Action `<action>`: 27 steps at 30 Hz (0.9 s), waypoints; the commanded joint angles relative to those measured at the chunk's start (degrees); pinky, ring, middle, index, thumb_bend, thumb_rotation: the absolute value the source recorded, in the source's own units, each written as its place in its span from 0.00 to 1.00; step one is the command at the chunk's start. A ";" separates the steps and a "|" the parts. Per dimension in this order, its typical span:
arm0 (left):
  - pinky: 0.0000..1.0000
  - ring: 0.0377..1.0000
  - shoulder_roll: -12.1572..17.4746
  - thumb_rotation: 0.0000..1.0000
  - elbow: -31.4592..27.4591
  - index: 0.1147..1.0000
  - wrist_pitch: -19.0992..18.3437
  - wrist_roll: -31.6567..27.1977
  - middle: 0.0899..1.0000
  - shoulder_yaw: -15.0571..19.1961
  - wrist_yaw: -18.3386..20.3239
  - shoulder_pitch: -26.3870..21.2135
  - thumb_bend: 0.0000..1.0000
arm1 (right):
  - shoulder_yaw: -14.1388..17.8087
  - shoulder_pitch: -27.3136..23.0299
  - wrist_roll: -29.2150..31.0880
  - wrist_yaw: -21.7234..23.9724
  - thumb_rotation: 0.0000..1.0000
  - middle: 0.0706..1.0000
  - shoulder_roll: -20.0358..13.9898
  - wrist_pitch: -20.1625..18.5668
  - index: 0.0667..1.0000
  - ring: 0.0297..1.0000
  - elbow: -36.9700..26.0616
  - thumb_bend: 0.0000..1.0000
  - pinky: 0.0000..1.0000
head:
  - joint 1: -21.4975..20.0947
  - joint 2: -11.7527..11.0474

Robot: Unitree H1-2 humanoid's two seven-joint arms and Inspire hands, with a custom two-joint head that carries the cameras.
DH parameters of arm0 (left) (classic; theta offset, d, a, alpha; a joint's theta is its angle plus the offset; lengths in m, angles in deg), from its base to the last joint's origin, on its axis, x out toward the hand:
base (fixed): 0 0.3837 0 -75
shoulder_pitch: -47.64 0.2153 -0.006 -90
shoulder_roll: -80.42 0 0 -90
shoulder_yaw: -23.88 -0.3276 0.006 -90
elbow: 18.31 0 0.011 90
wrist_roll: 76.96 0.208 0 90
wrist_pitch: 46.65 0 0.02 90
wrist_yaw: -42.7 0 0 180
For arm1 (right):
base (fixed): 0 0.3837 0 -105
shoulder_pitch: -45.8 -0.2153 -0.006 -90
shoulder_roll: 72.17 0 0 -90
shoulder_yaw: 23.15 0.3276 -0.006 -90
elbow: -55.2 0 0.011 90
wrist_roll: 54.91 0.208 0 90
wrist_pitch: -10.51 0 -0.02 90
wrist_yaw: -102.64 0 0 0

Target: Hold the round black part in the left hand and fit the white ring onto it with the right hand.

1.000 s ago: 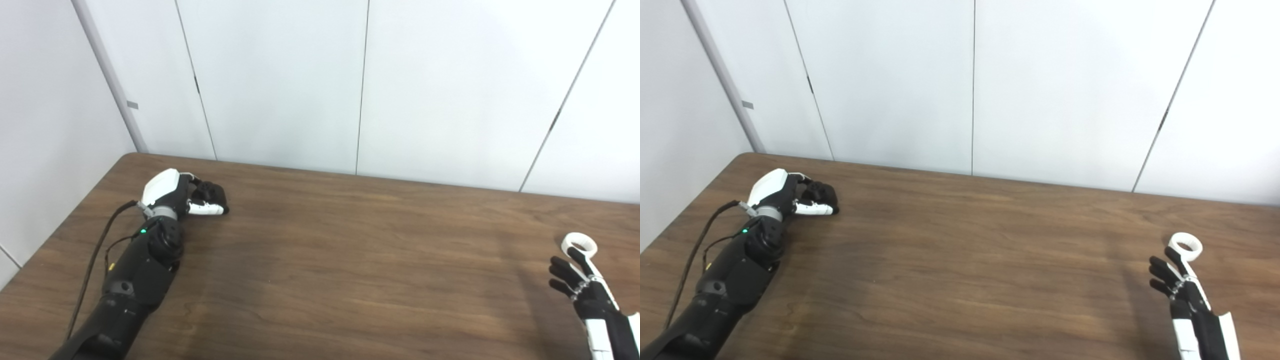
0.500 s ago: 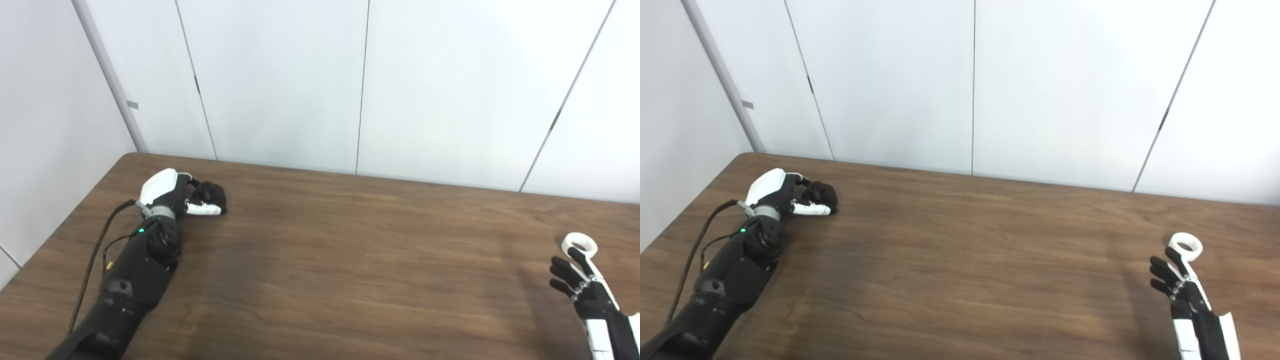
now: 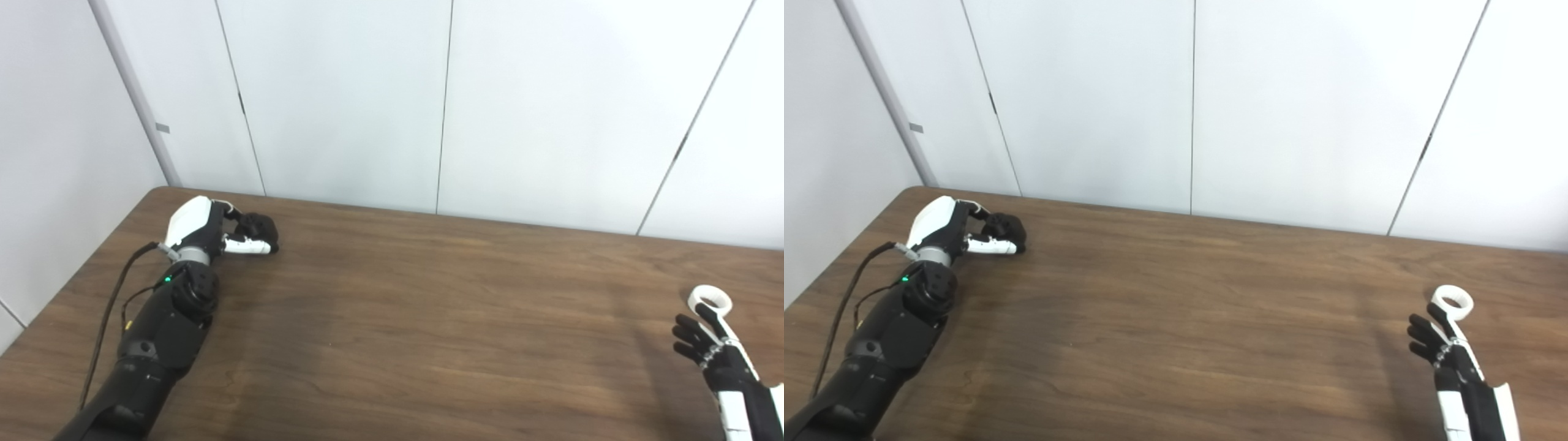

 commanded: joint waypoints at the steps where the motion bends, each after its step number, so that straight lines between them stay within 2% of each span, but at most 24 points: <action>1: 1.00 0.86 1.20 0.05 -0.79 0.42 1.98 0.52 0.73 0.51 -2.65 -2.53 0.52 | -1.24 4.58 0.47 -0.87 1.00 0.84 2.80 0.38 0.90 0.83 6.84 0.59 0.80 | -0.02 0.00; 6: 1.00 0.85 1.60 0.05 -1.96 0.42 1.84 1.04 0.72 0.11 -2.47 -2.19 0.52 | -1.38 4.44 -0.01 -0.82 1.00 0.84 2.55 0.90 0.90 0.84 7.14 0.61 0.80 | -0.10 0.09; 12: 1.00 0.86 1.95 0.05 -7.46 0.42 0.39 1.76 0.71 -0.22 -1.12 -0.43 0.52 | -1.49 4.42 0.57 -0.59 1.00 0.84 2.79 0.94 0.90 0.83 7.00 0.60 0.81 | -1.34 0.59; 16: 1.00 0.85 1.58 0.05 -15.73 0.42 -1.88 2.81 0.70 -0.45 0.81 2.48 0.52 | -1.71 4.35 0.20 -0.71 1.00 0.84 2.95 1.01 0.90 0.83 6.93 0.60 0.81 | -2.37 0.97; 24: 1.00 0.89 -0.83 0.04 -33.51 0.42 -9.29 3.82 0.73 -1.55 8.51 7.79 0.52 | -1.85 4.45 -0.09 -1.15 1.00 0.83 3.86 0.16 0.88 0.83 6.05 0.62 0.80 | -3.62 1.57; 27: 1.00 0.87 -1.70 0.04 -39.39 0.42 -8.75 4.53 0.72 -3.32 10.56 9.65 0.52 | -2.03 4.35 -0.29 -1.14 1.00 0.84 4.03 0.23 0.89 0.83 5.95 0.62 0.80 | -4.00 1.82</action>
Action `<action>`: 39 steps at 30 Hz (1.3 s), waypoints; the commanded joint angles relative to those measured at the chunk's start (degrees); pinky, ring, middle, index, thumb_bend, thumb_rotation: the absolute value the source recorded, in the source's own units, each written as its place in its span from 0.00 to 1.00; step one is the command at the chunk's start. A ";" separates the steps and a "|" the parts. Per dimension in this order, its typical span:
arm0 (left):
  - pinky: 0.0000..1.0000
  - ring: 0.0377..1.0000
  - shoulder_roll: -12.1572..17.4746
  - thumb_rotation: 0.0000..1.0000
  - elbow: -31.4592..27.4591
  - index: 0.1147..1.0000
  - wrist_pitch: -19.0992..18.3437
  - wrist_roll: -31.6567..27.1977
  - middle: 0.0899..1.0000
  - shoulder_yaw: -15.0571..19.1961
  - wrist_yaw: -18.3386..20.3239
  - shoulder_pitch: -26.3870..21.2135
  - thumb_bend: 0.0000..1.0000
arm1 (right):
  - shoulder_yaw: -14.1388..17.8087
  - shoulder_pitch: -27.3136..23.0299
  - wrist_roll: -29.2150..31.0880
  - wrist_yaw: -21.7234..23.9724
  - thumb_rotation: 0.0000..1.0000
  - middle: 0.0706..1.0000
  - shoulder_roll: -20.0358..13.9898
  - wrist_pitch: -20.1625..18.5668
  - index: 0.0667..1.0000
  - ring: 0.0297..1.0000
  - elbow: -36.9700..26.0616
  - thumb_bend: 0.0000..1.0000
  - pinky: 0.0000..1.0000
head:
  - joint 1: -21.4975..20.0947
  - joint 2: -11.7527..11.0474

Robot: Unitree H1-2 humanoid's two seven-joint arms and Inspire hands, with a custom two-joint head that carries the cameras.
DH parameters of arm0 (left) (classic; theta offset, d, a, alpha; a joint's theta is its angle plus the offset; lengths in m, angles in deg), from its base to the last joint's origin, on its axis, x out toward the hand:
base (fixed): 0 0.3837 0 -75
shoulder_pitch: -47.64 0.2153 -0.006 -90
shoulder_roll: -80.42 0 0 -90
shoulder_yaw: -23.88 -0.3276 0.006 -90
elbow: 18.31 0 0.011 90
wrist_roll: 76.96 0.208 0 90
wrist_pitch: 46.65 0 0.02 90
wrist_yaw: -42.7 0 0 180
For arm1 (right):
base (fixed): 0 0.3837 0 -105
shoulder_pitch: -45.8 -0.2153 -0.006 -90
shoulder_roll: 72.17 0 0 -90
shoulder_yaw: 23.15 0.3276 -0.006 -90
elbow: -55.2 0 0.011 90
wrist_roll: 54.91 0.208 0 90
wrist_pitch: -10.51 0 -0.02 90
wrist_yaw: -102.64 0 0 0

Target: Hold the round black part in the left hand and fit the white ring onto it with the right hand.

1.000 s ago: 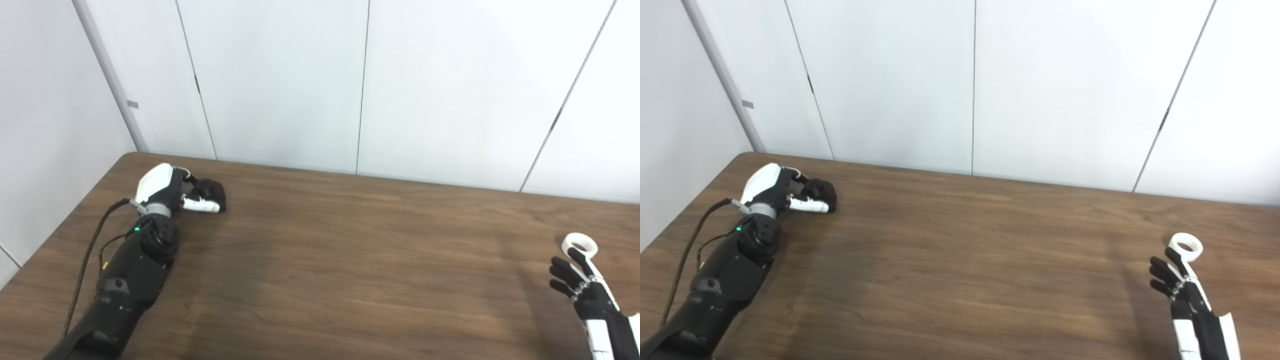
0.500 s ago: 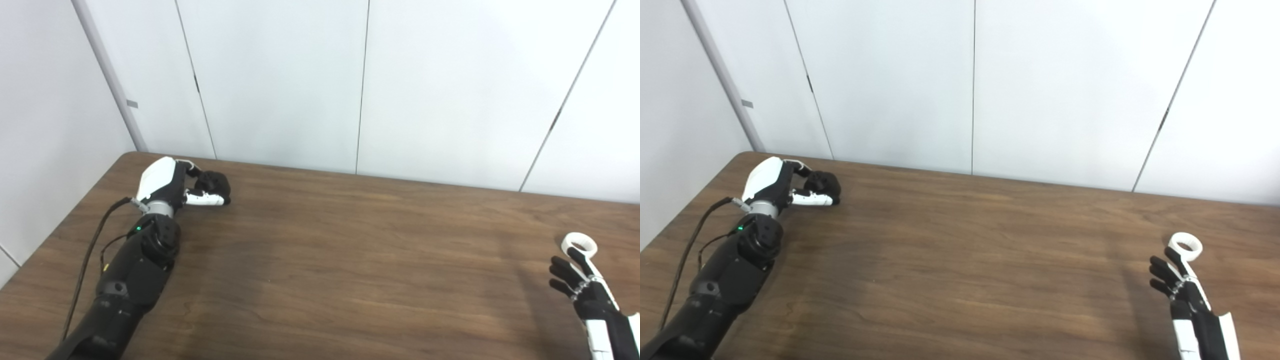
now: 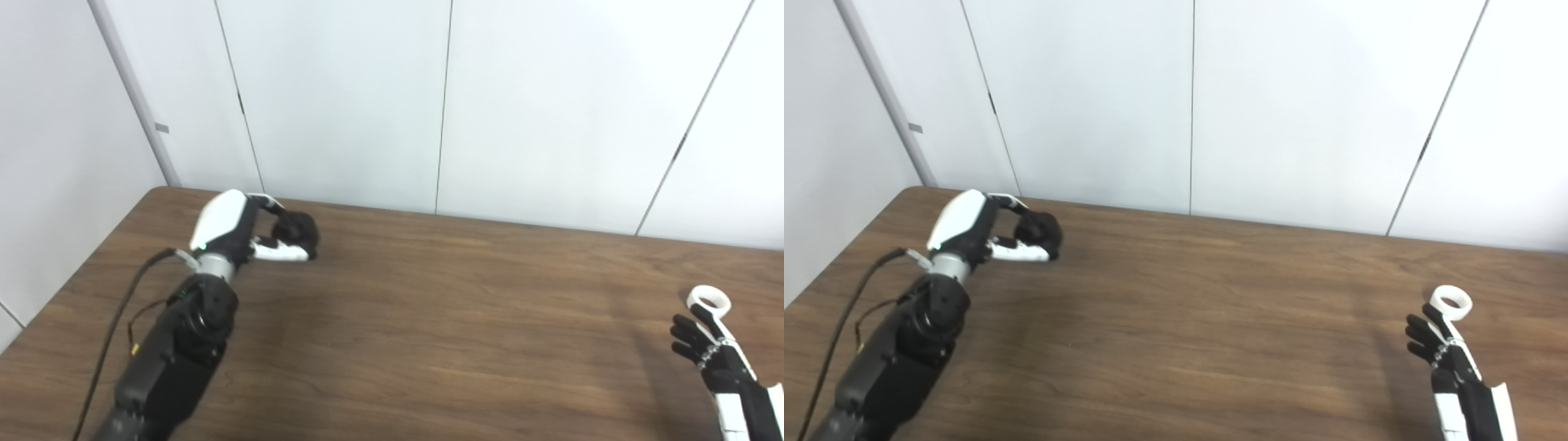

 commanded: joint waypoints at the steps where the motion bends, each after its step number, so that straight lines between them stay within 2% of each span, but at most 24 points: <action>1: 1.00 0.87 0.16 0.04 -4.81 0.42 0.94 2.04 0.72 -0.98 0.80 -0.95 0.52 | -1.94 4.35 0.27 -1.15 1.00 0.84 3.95 -0.03 0.89 0.83 5.97 0.61 0.80 | -0.14 0.15; 7: 1.00 0.85 -2.67 0.05 -13.48 0.42 0.48 7.10 0.72 -6.51 4.77 3.15 0.52 | -2.21 4.28 -1.57 -1.83 1.00 0.84 4.34 -0.41 0.90 0.83 5.25 0.60 0.80 | -1.31 0.90; 11: 1.00 0.87 -4.01 0.05 -16.51 0.42 2.37 11.30 0.73 -9.73 6.31 6.03 0.52 | -2.46 4.44 -2.90 -2.49 1.00 0.84 4.79 -1.38 0.90 0.83 4.15 0.59 0.78 | -2.38 1.60; 15: 1.00 0.86 -5.26 0.05 -18.70 0.42 4.94 13.78 0.73 -11.97 7.30 8.29 0.52 | -2.92 4.53 -3.13 -2.73 1.00 0.84 5.13 -2.14 0.90 0.84 3.16 0.55 0.80 | -3.57 2.51; 19: 1.00 0.85 -6.68 0.05 -20.95 0.42 7.71 17.18 0.73 -14.81 8.56 10.25 0.52 | -3.28 4.48 -3.37 -2.71 1.00 0.84 5.48 -2.99 0.90 0.84 2.47 0.56 0.81 | -5.24 3.63; 28: 1.00 0.86 -11.17 0.05 -22.55 0.42 12.12 22.43 0.73 -18.20 11.34 14.55 0.52 | -4.39 4.55 -5.31 -3.77 1.00 0.85 7.15 -5.91 0.91 0.83 -0.29 0.57 0.80 | -7.79 5.70; 30: 1.00 0.86 -11.84 0.05 -22.33 0.42 13.44 23.31 0.73 -18.86 11.56 15.53 0.52 | -4.65 4.68 -5.67 -3.97 1.00 0.84 7.42 -6.76 0.91 0.83 -1.13 0.54 0.79 | -8.13 6.06; 39: 1.00 0.87 -14.72 0.05 -21.68 0.42 16.50 25.23 0.73 -20.11 12.84 19.33 0.52 | -5.41 5.06 -6.23 -4.30 1.00 0.84 8.08 -10.18 0.91 0.84 -4.52 0.53 0.80 | -10.14 8.59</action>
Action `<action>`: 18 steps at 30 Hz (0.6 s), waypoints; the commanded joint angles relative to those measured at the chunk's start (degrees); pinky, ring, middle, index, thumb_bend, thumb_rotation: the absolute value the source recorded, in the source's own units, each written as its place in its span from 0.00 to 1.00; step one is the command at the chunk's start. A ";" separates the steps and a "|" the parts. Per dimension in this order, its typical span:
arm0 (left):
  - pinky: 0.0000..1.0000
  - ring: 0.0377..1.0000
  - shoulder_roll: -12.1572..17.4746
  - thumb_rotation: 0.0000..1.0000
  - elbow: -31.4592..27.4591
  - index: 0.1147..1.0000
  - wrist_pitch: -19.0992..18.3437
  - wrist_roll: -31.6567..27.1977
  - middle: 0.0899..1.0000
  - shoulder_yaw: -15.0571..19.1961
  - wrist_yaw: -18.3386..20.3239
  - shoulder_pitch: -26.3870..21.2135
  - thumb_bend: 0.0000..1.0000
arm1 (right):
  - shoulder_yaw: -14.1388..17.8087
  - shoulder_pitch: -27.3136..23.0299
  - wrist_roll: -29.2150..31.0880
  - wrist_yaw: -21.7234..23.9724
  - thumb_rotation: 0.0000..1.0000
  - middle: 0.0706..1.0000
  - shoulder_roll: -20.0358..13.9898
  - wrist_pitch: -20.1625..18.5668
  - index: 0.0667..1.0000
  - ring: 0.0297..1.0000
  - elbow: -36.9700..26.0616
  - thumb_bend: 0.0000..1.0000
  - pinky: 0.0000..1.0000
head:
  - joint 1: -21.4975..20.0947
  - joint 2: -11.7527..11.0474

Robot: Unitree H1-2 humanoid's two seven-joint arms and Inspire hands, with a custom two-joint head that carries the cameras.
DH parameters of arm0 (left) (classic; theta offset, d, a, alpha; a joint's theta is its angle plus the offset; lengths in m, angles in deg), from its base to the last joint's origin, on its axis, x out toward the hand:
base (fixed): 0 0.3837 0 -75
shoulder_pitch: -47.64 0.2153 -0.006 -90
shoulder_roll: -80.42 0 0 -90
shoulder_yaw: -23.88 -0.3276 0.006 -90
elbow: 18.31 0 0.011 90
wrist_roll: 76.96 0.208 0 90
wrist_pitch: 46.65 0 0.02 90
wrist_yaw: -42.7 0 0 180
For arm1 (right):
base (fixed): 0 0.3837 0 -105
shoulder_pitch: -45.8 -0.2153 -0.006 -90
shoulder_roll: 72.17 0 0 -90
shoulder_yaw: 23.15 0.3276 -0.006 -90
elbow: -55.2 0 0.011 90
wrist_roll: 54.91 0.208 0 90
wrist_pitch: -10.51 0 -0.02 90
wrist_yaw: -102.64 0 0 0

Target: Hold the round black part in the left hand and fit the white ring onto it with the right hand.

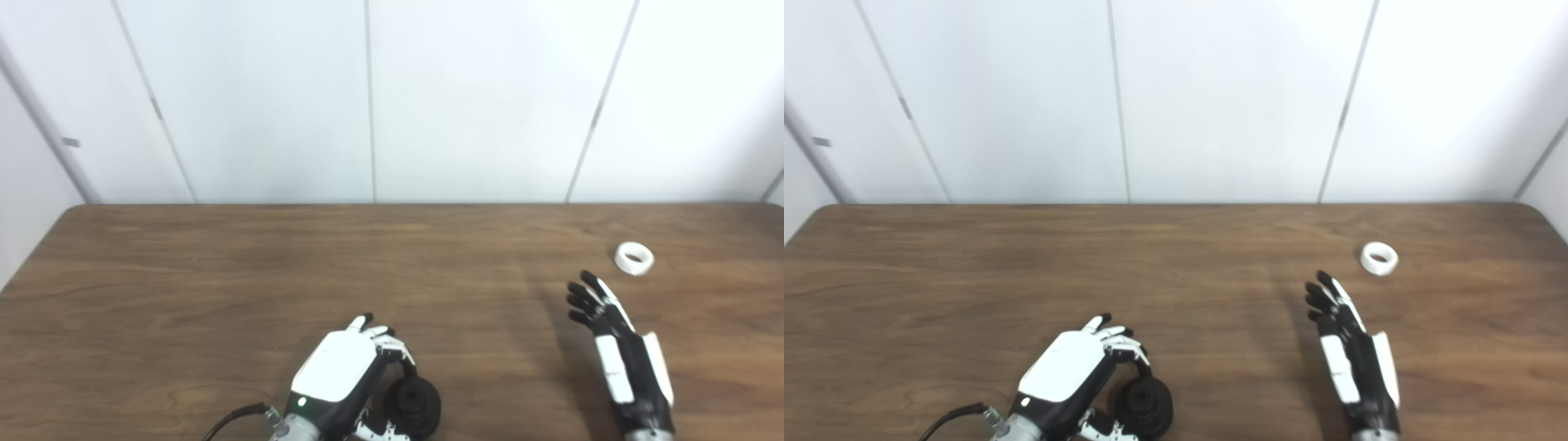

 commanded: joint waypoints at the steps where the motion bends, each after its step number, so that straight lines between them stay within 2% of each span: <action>1: 1.00 0.86 -0.55 0.05 -0.64 0.42 2.05 1.18 0.73 -0.05 -0.74 -0.60 0.52 | -1.13 2.95 -0.16 -0.44 1.00 0.84 1.70 -0.85 0.90 0.84 0.98 0.52 0.80 | -0.03 0.07; 9: 1.00 0.88 -1.21 0.05 1.85 0.42 4.01 1.94 0.74 -0.18 -0.93 0.79 0.52 | -2.08 2.38 0.82 -0.09 1.00 0.85 1.58 -2.91 0.90 0.85 -2.91 0.54 0.81 | -1.48 1.49; 14: 1.00 0.88 -0.96 0.05 2.71 0.42 4.79 1.46 0.75 0.39 -0.53 1.28 0.52 | -2.11 1.84 0.76 0.23 1.00 0.86 1.20 -7.87 0.89 0.87 -7.85 0.57 0.84 | -2.58 2.16; 18: 1.00 0.88 -0.71 0.05 3.42 0.42 5.71 1.34 0.74 0.94 -1.12 1.66 0.52 | -1.19 0.86 0.62 1.61 1.00 0.87 -1.38 -11.94 0.90 0.89 -11.93 0.51 0.86 | -3.91 2.69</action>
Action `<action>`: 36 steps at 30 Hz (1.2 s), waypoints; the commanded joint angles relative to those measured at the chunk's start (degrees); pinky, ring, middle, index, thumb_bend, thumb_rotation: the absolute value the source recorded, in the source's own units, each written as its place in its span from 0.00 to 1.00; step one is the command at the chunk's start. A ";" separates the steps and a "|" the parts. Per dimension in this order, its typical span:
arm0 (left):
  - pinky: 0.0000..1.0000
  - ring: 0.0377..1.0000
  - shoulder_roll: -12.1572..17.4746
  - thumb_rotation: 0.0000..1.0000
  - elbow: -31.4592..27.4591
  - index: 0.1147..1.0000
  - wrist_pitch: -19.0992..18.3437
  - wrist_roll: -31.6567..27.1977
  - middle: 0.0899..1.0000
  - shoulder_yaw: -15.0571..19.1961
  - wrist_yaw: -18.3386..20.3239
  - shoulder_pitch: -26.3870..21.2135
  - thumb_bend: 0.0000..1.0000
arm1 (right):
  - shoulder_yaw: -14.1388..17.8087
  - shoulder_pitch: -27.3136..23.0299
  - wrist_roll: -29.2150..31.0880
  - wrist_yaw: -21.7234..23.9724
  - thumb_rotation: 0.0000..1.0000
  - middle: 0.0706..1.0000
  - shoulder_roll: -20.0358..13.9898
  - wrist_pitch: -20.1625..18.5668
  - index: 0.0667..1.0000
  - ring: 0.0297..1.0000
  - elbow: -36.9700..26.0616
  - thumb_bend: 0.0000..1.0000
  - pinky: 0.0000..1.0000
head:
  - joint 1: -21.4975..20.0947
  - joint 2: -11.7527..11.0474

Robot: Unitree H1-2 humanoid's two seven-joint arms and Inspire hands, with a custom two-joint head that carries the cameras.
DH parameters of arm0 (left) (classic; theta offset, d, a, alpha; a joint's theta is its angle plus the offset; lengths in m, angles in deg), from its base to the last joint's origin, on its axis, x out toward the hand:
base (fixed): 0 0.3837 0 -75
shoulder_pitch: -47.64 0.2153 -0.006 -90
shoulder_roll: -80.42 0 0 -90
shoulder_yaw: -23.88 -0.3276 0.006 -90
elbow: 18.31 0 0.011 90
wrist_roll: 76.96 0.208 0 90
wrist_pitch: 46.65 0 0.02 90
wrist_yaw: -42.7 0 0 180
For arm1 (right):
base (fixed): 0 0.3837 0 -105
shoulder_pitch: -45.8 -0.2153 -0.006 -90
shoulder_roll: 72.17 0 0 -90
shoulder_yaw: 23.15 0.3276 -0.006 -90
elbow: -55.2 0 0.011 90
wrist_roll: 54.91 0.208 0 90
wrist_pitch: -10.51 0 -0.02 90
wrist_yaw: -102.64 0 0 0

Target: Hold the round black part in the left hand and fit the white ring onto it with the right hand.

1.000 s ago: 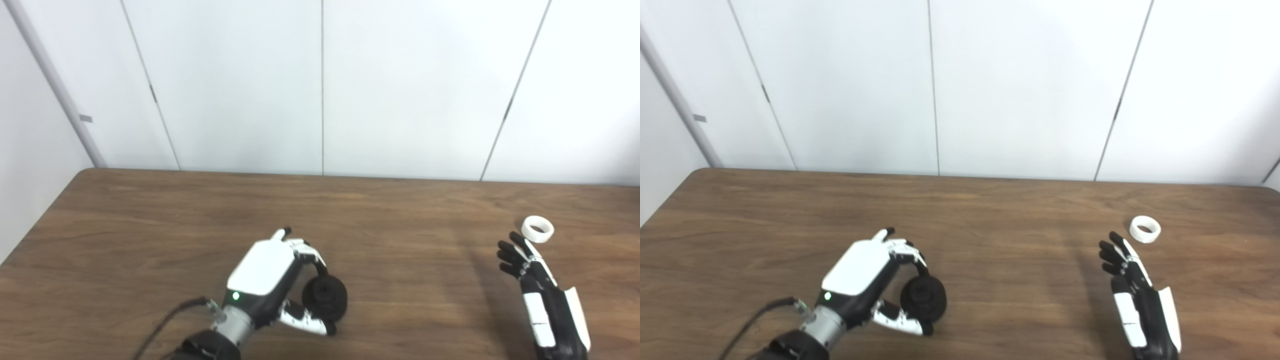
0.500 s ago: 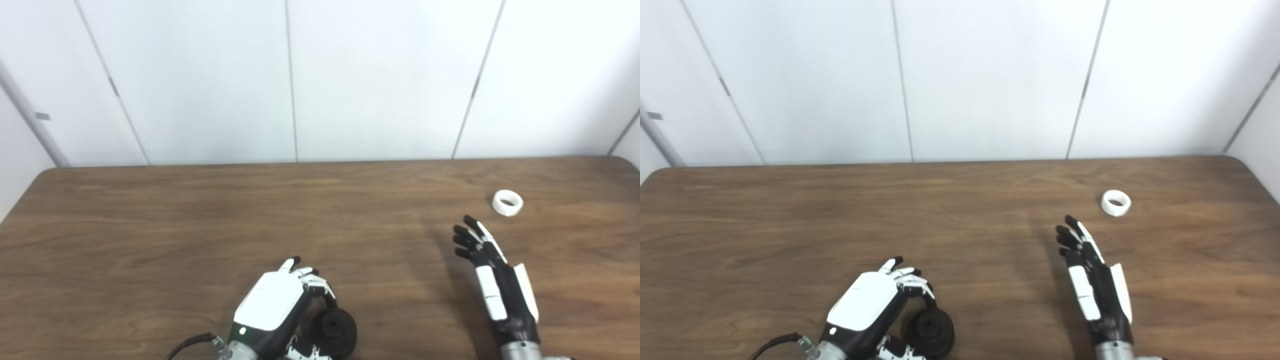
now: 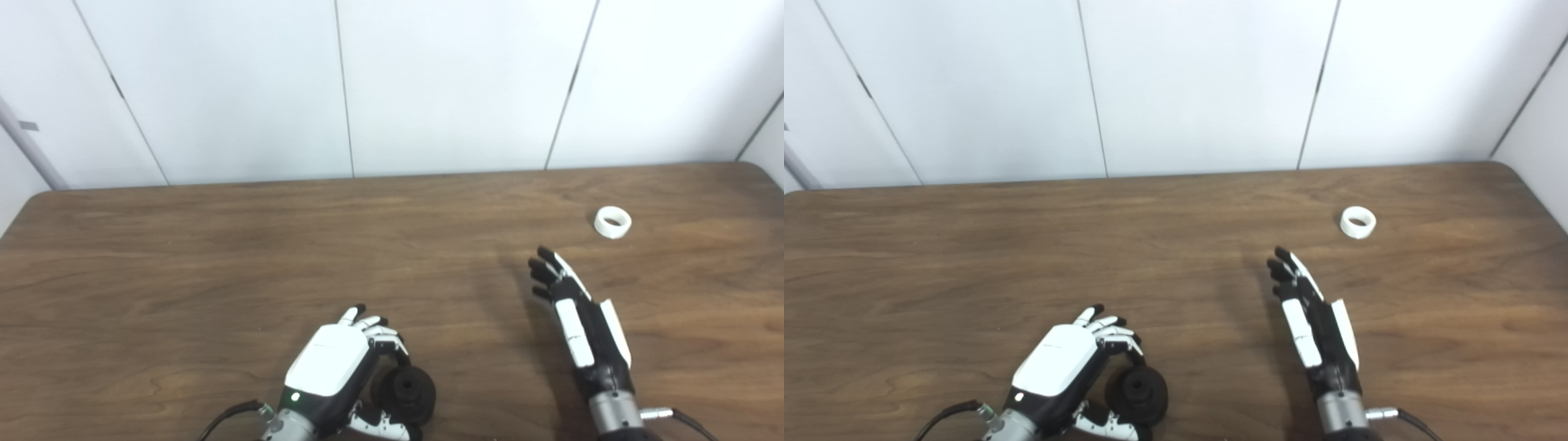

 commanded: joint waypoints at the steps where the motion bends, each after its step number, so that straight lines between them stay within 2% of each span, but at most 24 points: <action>1: 1.00 0.88 0.54 0.05 0.71 0.42 0.72 0.68 0.74 0.45 -0.45 0.38 0.52 | 0.91 -0.81 -0.58 0.63 1.00 0.87 -2.23 -1.91 0.89 0.89 -4.08 0.50 0.86 | -0.48 0.23; 5: 1.00 0.88 0.69 0.05 1.23 0.42 1.50 0.86 0.74 0.84 -0.73 0.56 0.52 | 2.78 -3.60 -1.85 0.99 0.91 0.87 -4.83 -5.62 0.85 0.88 -6.37 0.52 0.81 | -2.11 0.74; 7: 1.00 0.88 0.71 0.05 1.11 0.42 1.61 0.81 0.75 1.04 -0.45 0.61 0.52 | 3.15 -5.24 -5.98 0.39 0.85 0.85 -6.69 -7.93 0.83 0.86 -7.06 0.54 0.77 | -2.45 0.89; 9: 1.00 0.88 0.80 0.05 0.98 0.42 1.77 0.67 0.74 1.29 -0.20 0.66 0.52 | 3.30 -6.84 -9.55 0.27 0.81 0.84 -8.72 -9.25 0.81 0.85 -7.55 0.54 0.79 | -3.19 1.19; 11: 1.00 0.88 0.86 0.05 0.81 0.42 1.75 0.63 0.75 1.55 0.20 0.73 0.52 | 3.66 -8.38 -10.91 0.22 0.66 0.83 -10.24 -9.51 0.79 0.83 -7.39 0.53 0.78 | -3.54 1.37; 13: 1.00 0.89 1.00 0.05 0.77 0.42 2.17 0.17 0.75 1.91 0.01 0.86 0.52 | 3.74 -9.83 -13.17 0.13 0.58 0.83 -12.01 -9.75 0.78 0.82 -6.85 0.56 0.75 | -3.96 1.44; 16: 1.00 0.88 1.17 0.05 0.84 0.42 2.88 -0.21 0.75 2.42 -0.43 1.20 0.52 | 4.09 -11.95 -15.13 0.28 0.53 0.83 -13.82 -10.30 0.78 0.83 -5.77 0.60 0.77 | -4.74 1.52; 22: 1.00 0.89 1.90 0.05 0.34 0.42 3.29 -0.62 0.75 3.31 0.43 1.68 0.52 | 4.51 -17.39 -18.83 0.61 0.35 0.85 -16.88 -13.30 0.75 0.88 -2.40 0.68 0.85 | -7.00 1.54; 25: 1.00 0.89 2.29 0.05 0.38 0.42 3.82 -0.92 0.75 3.92 0.25 1.84 0.52 | 3.71 -19.80 -22.43 -0.39 0.34 0.85 -19.58 -11.78 0.75 0.88 1.68 0.71 0.87 | -8.26 1.25; 28: 1.00 0.88 2.62 0.05 0.56 0.42 4.47 -1.42 0.74 4.60 0.02 2.08 0.52 | 2.46 -21.77 -25.62 -0.38 0.34 0.86 -21.88 -11.90 0.74 0.89 4.78 0.74 0.87 | -9.59 0.96; 36: 1.00 0.88 3.55 0.05 0.88 0.42 5.82 -2.19 0.74 5.69 -0.60 2.69 0.52 | 0.70 -27.43 -28.43 1.49 0.30 0.89 -25.80 -14.62 0.71 0.92 14.20 0.79 0.82 | -11.27 0.21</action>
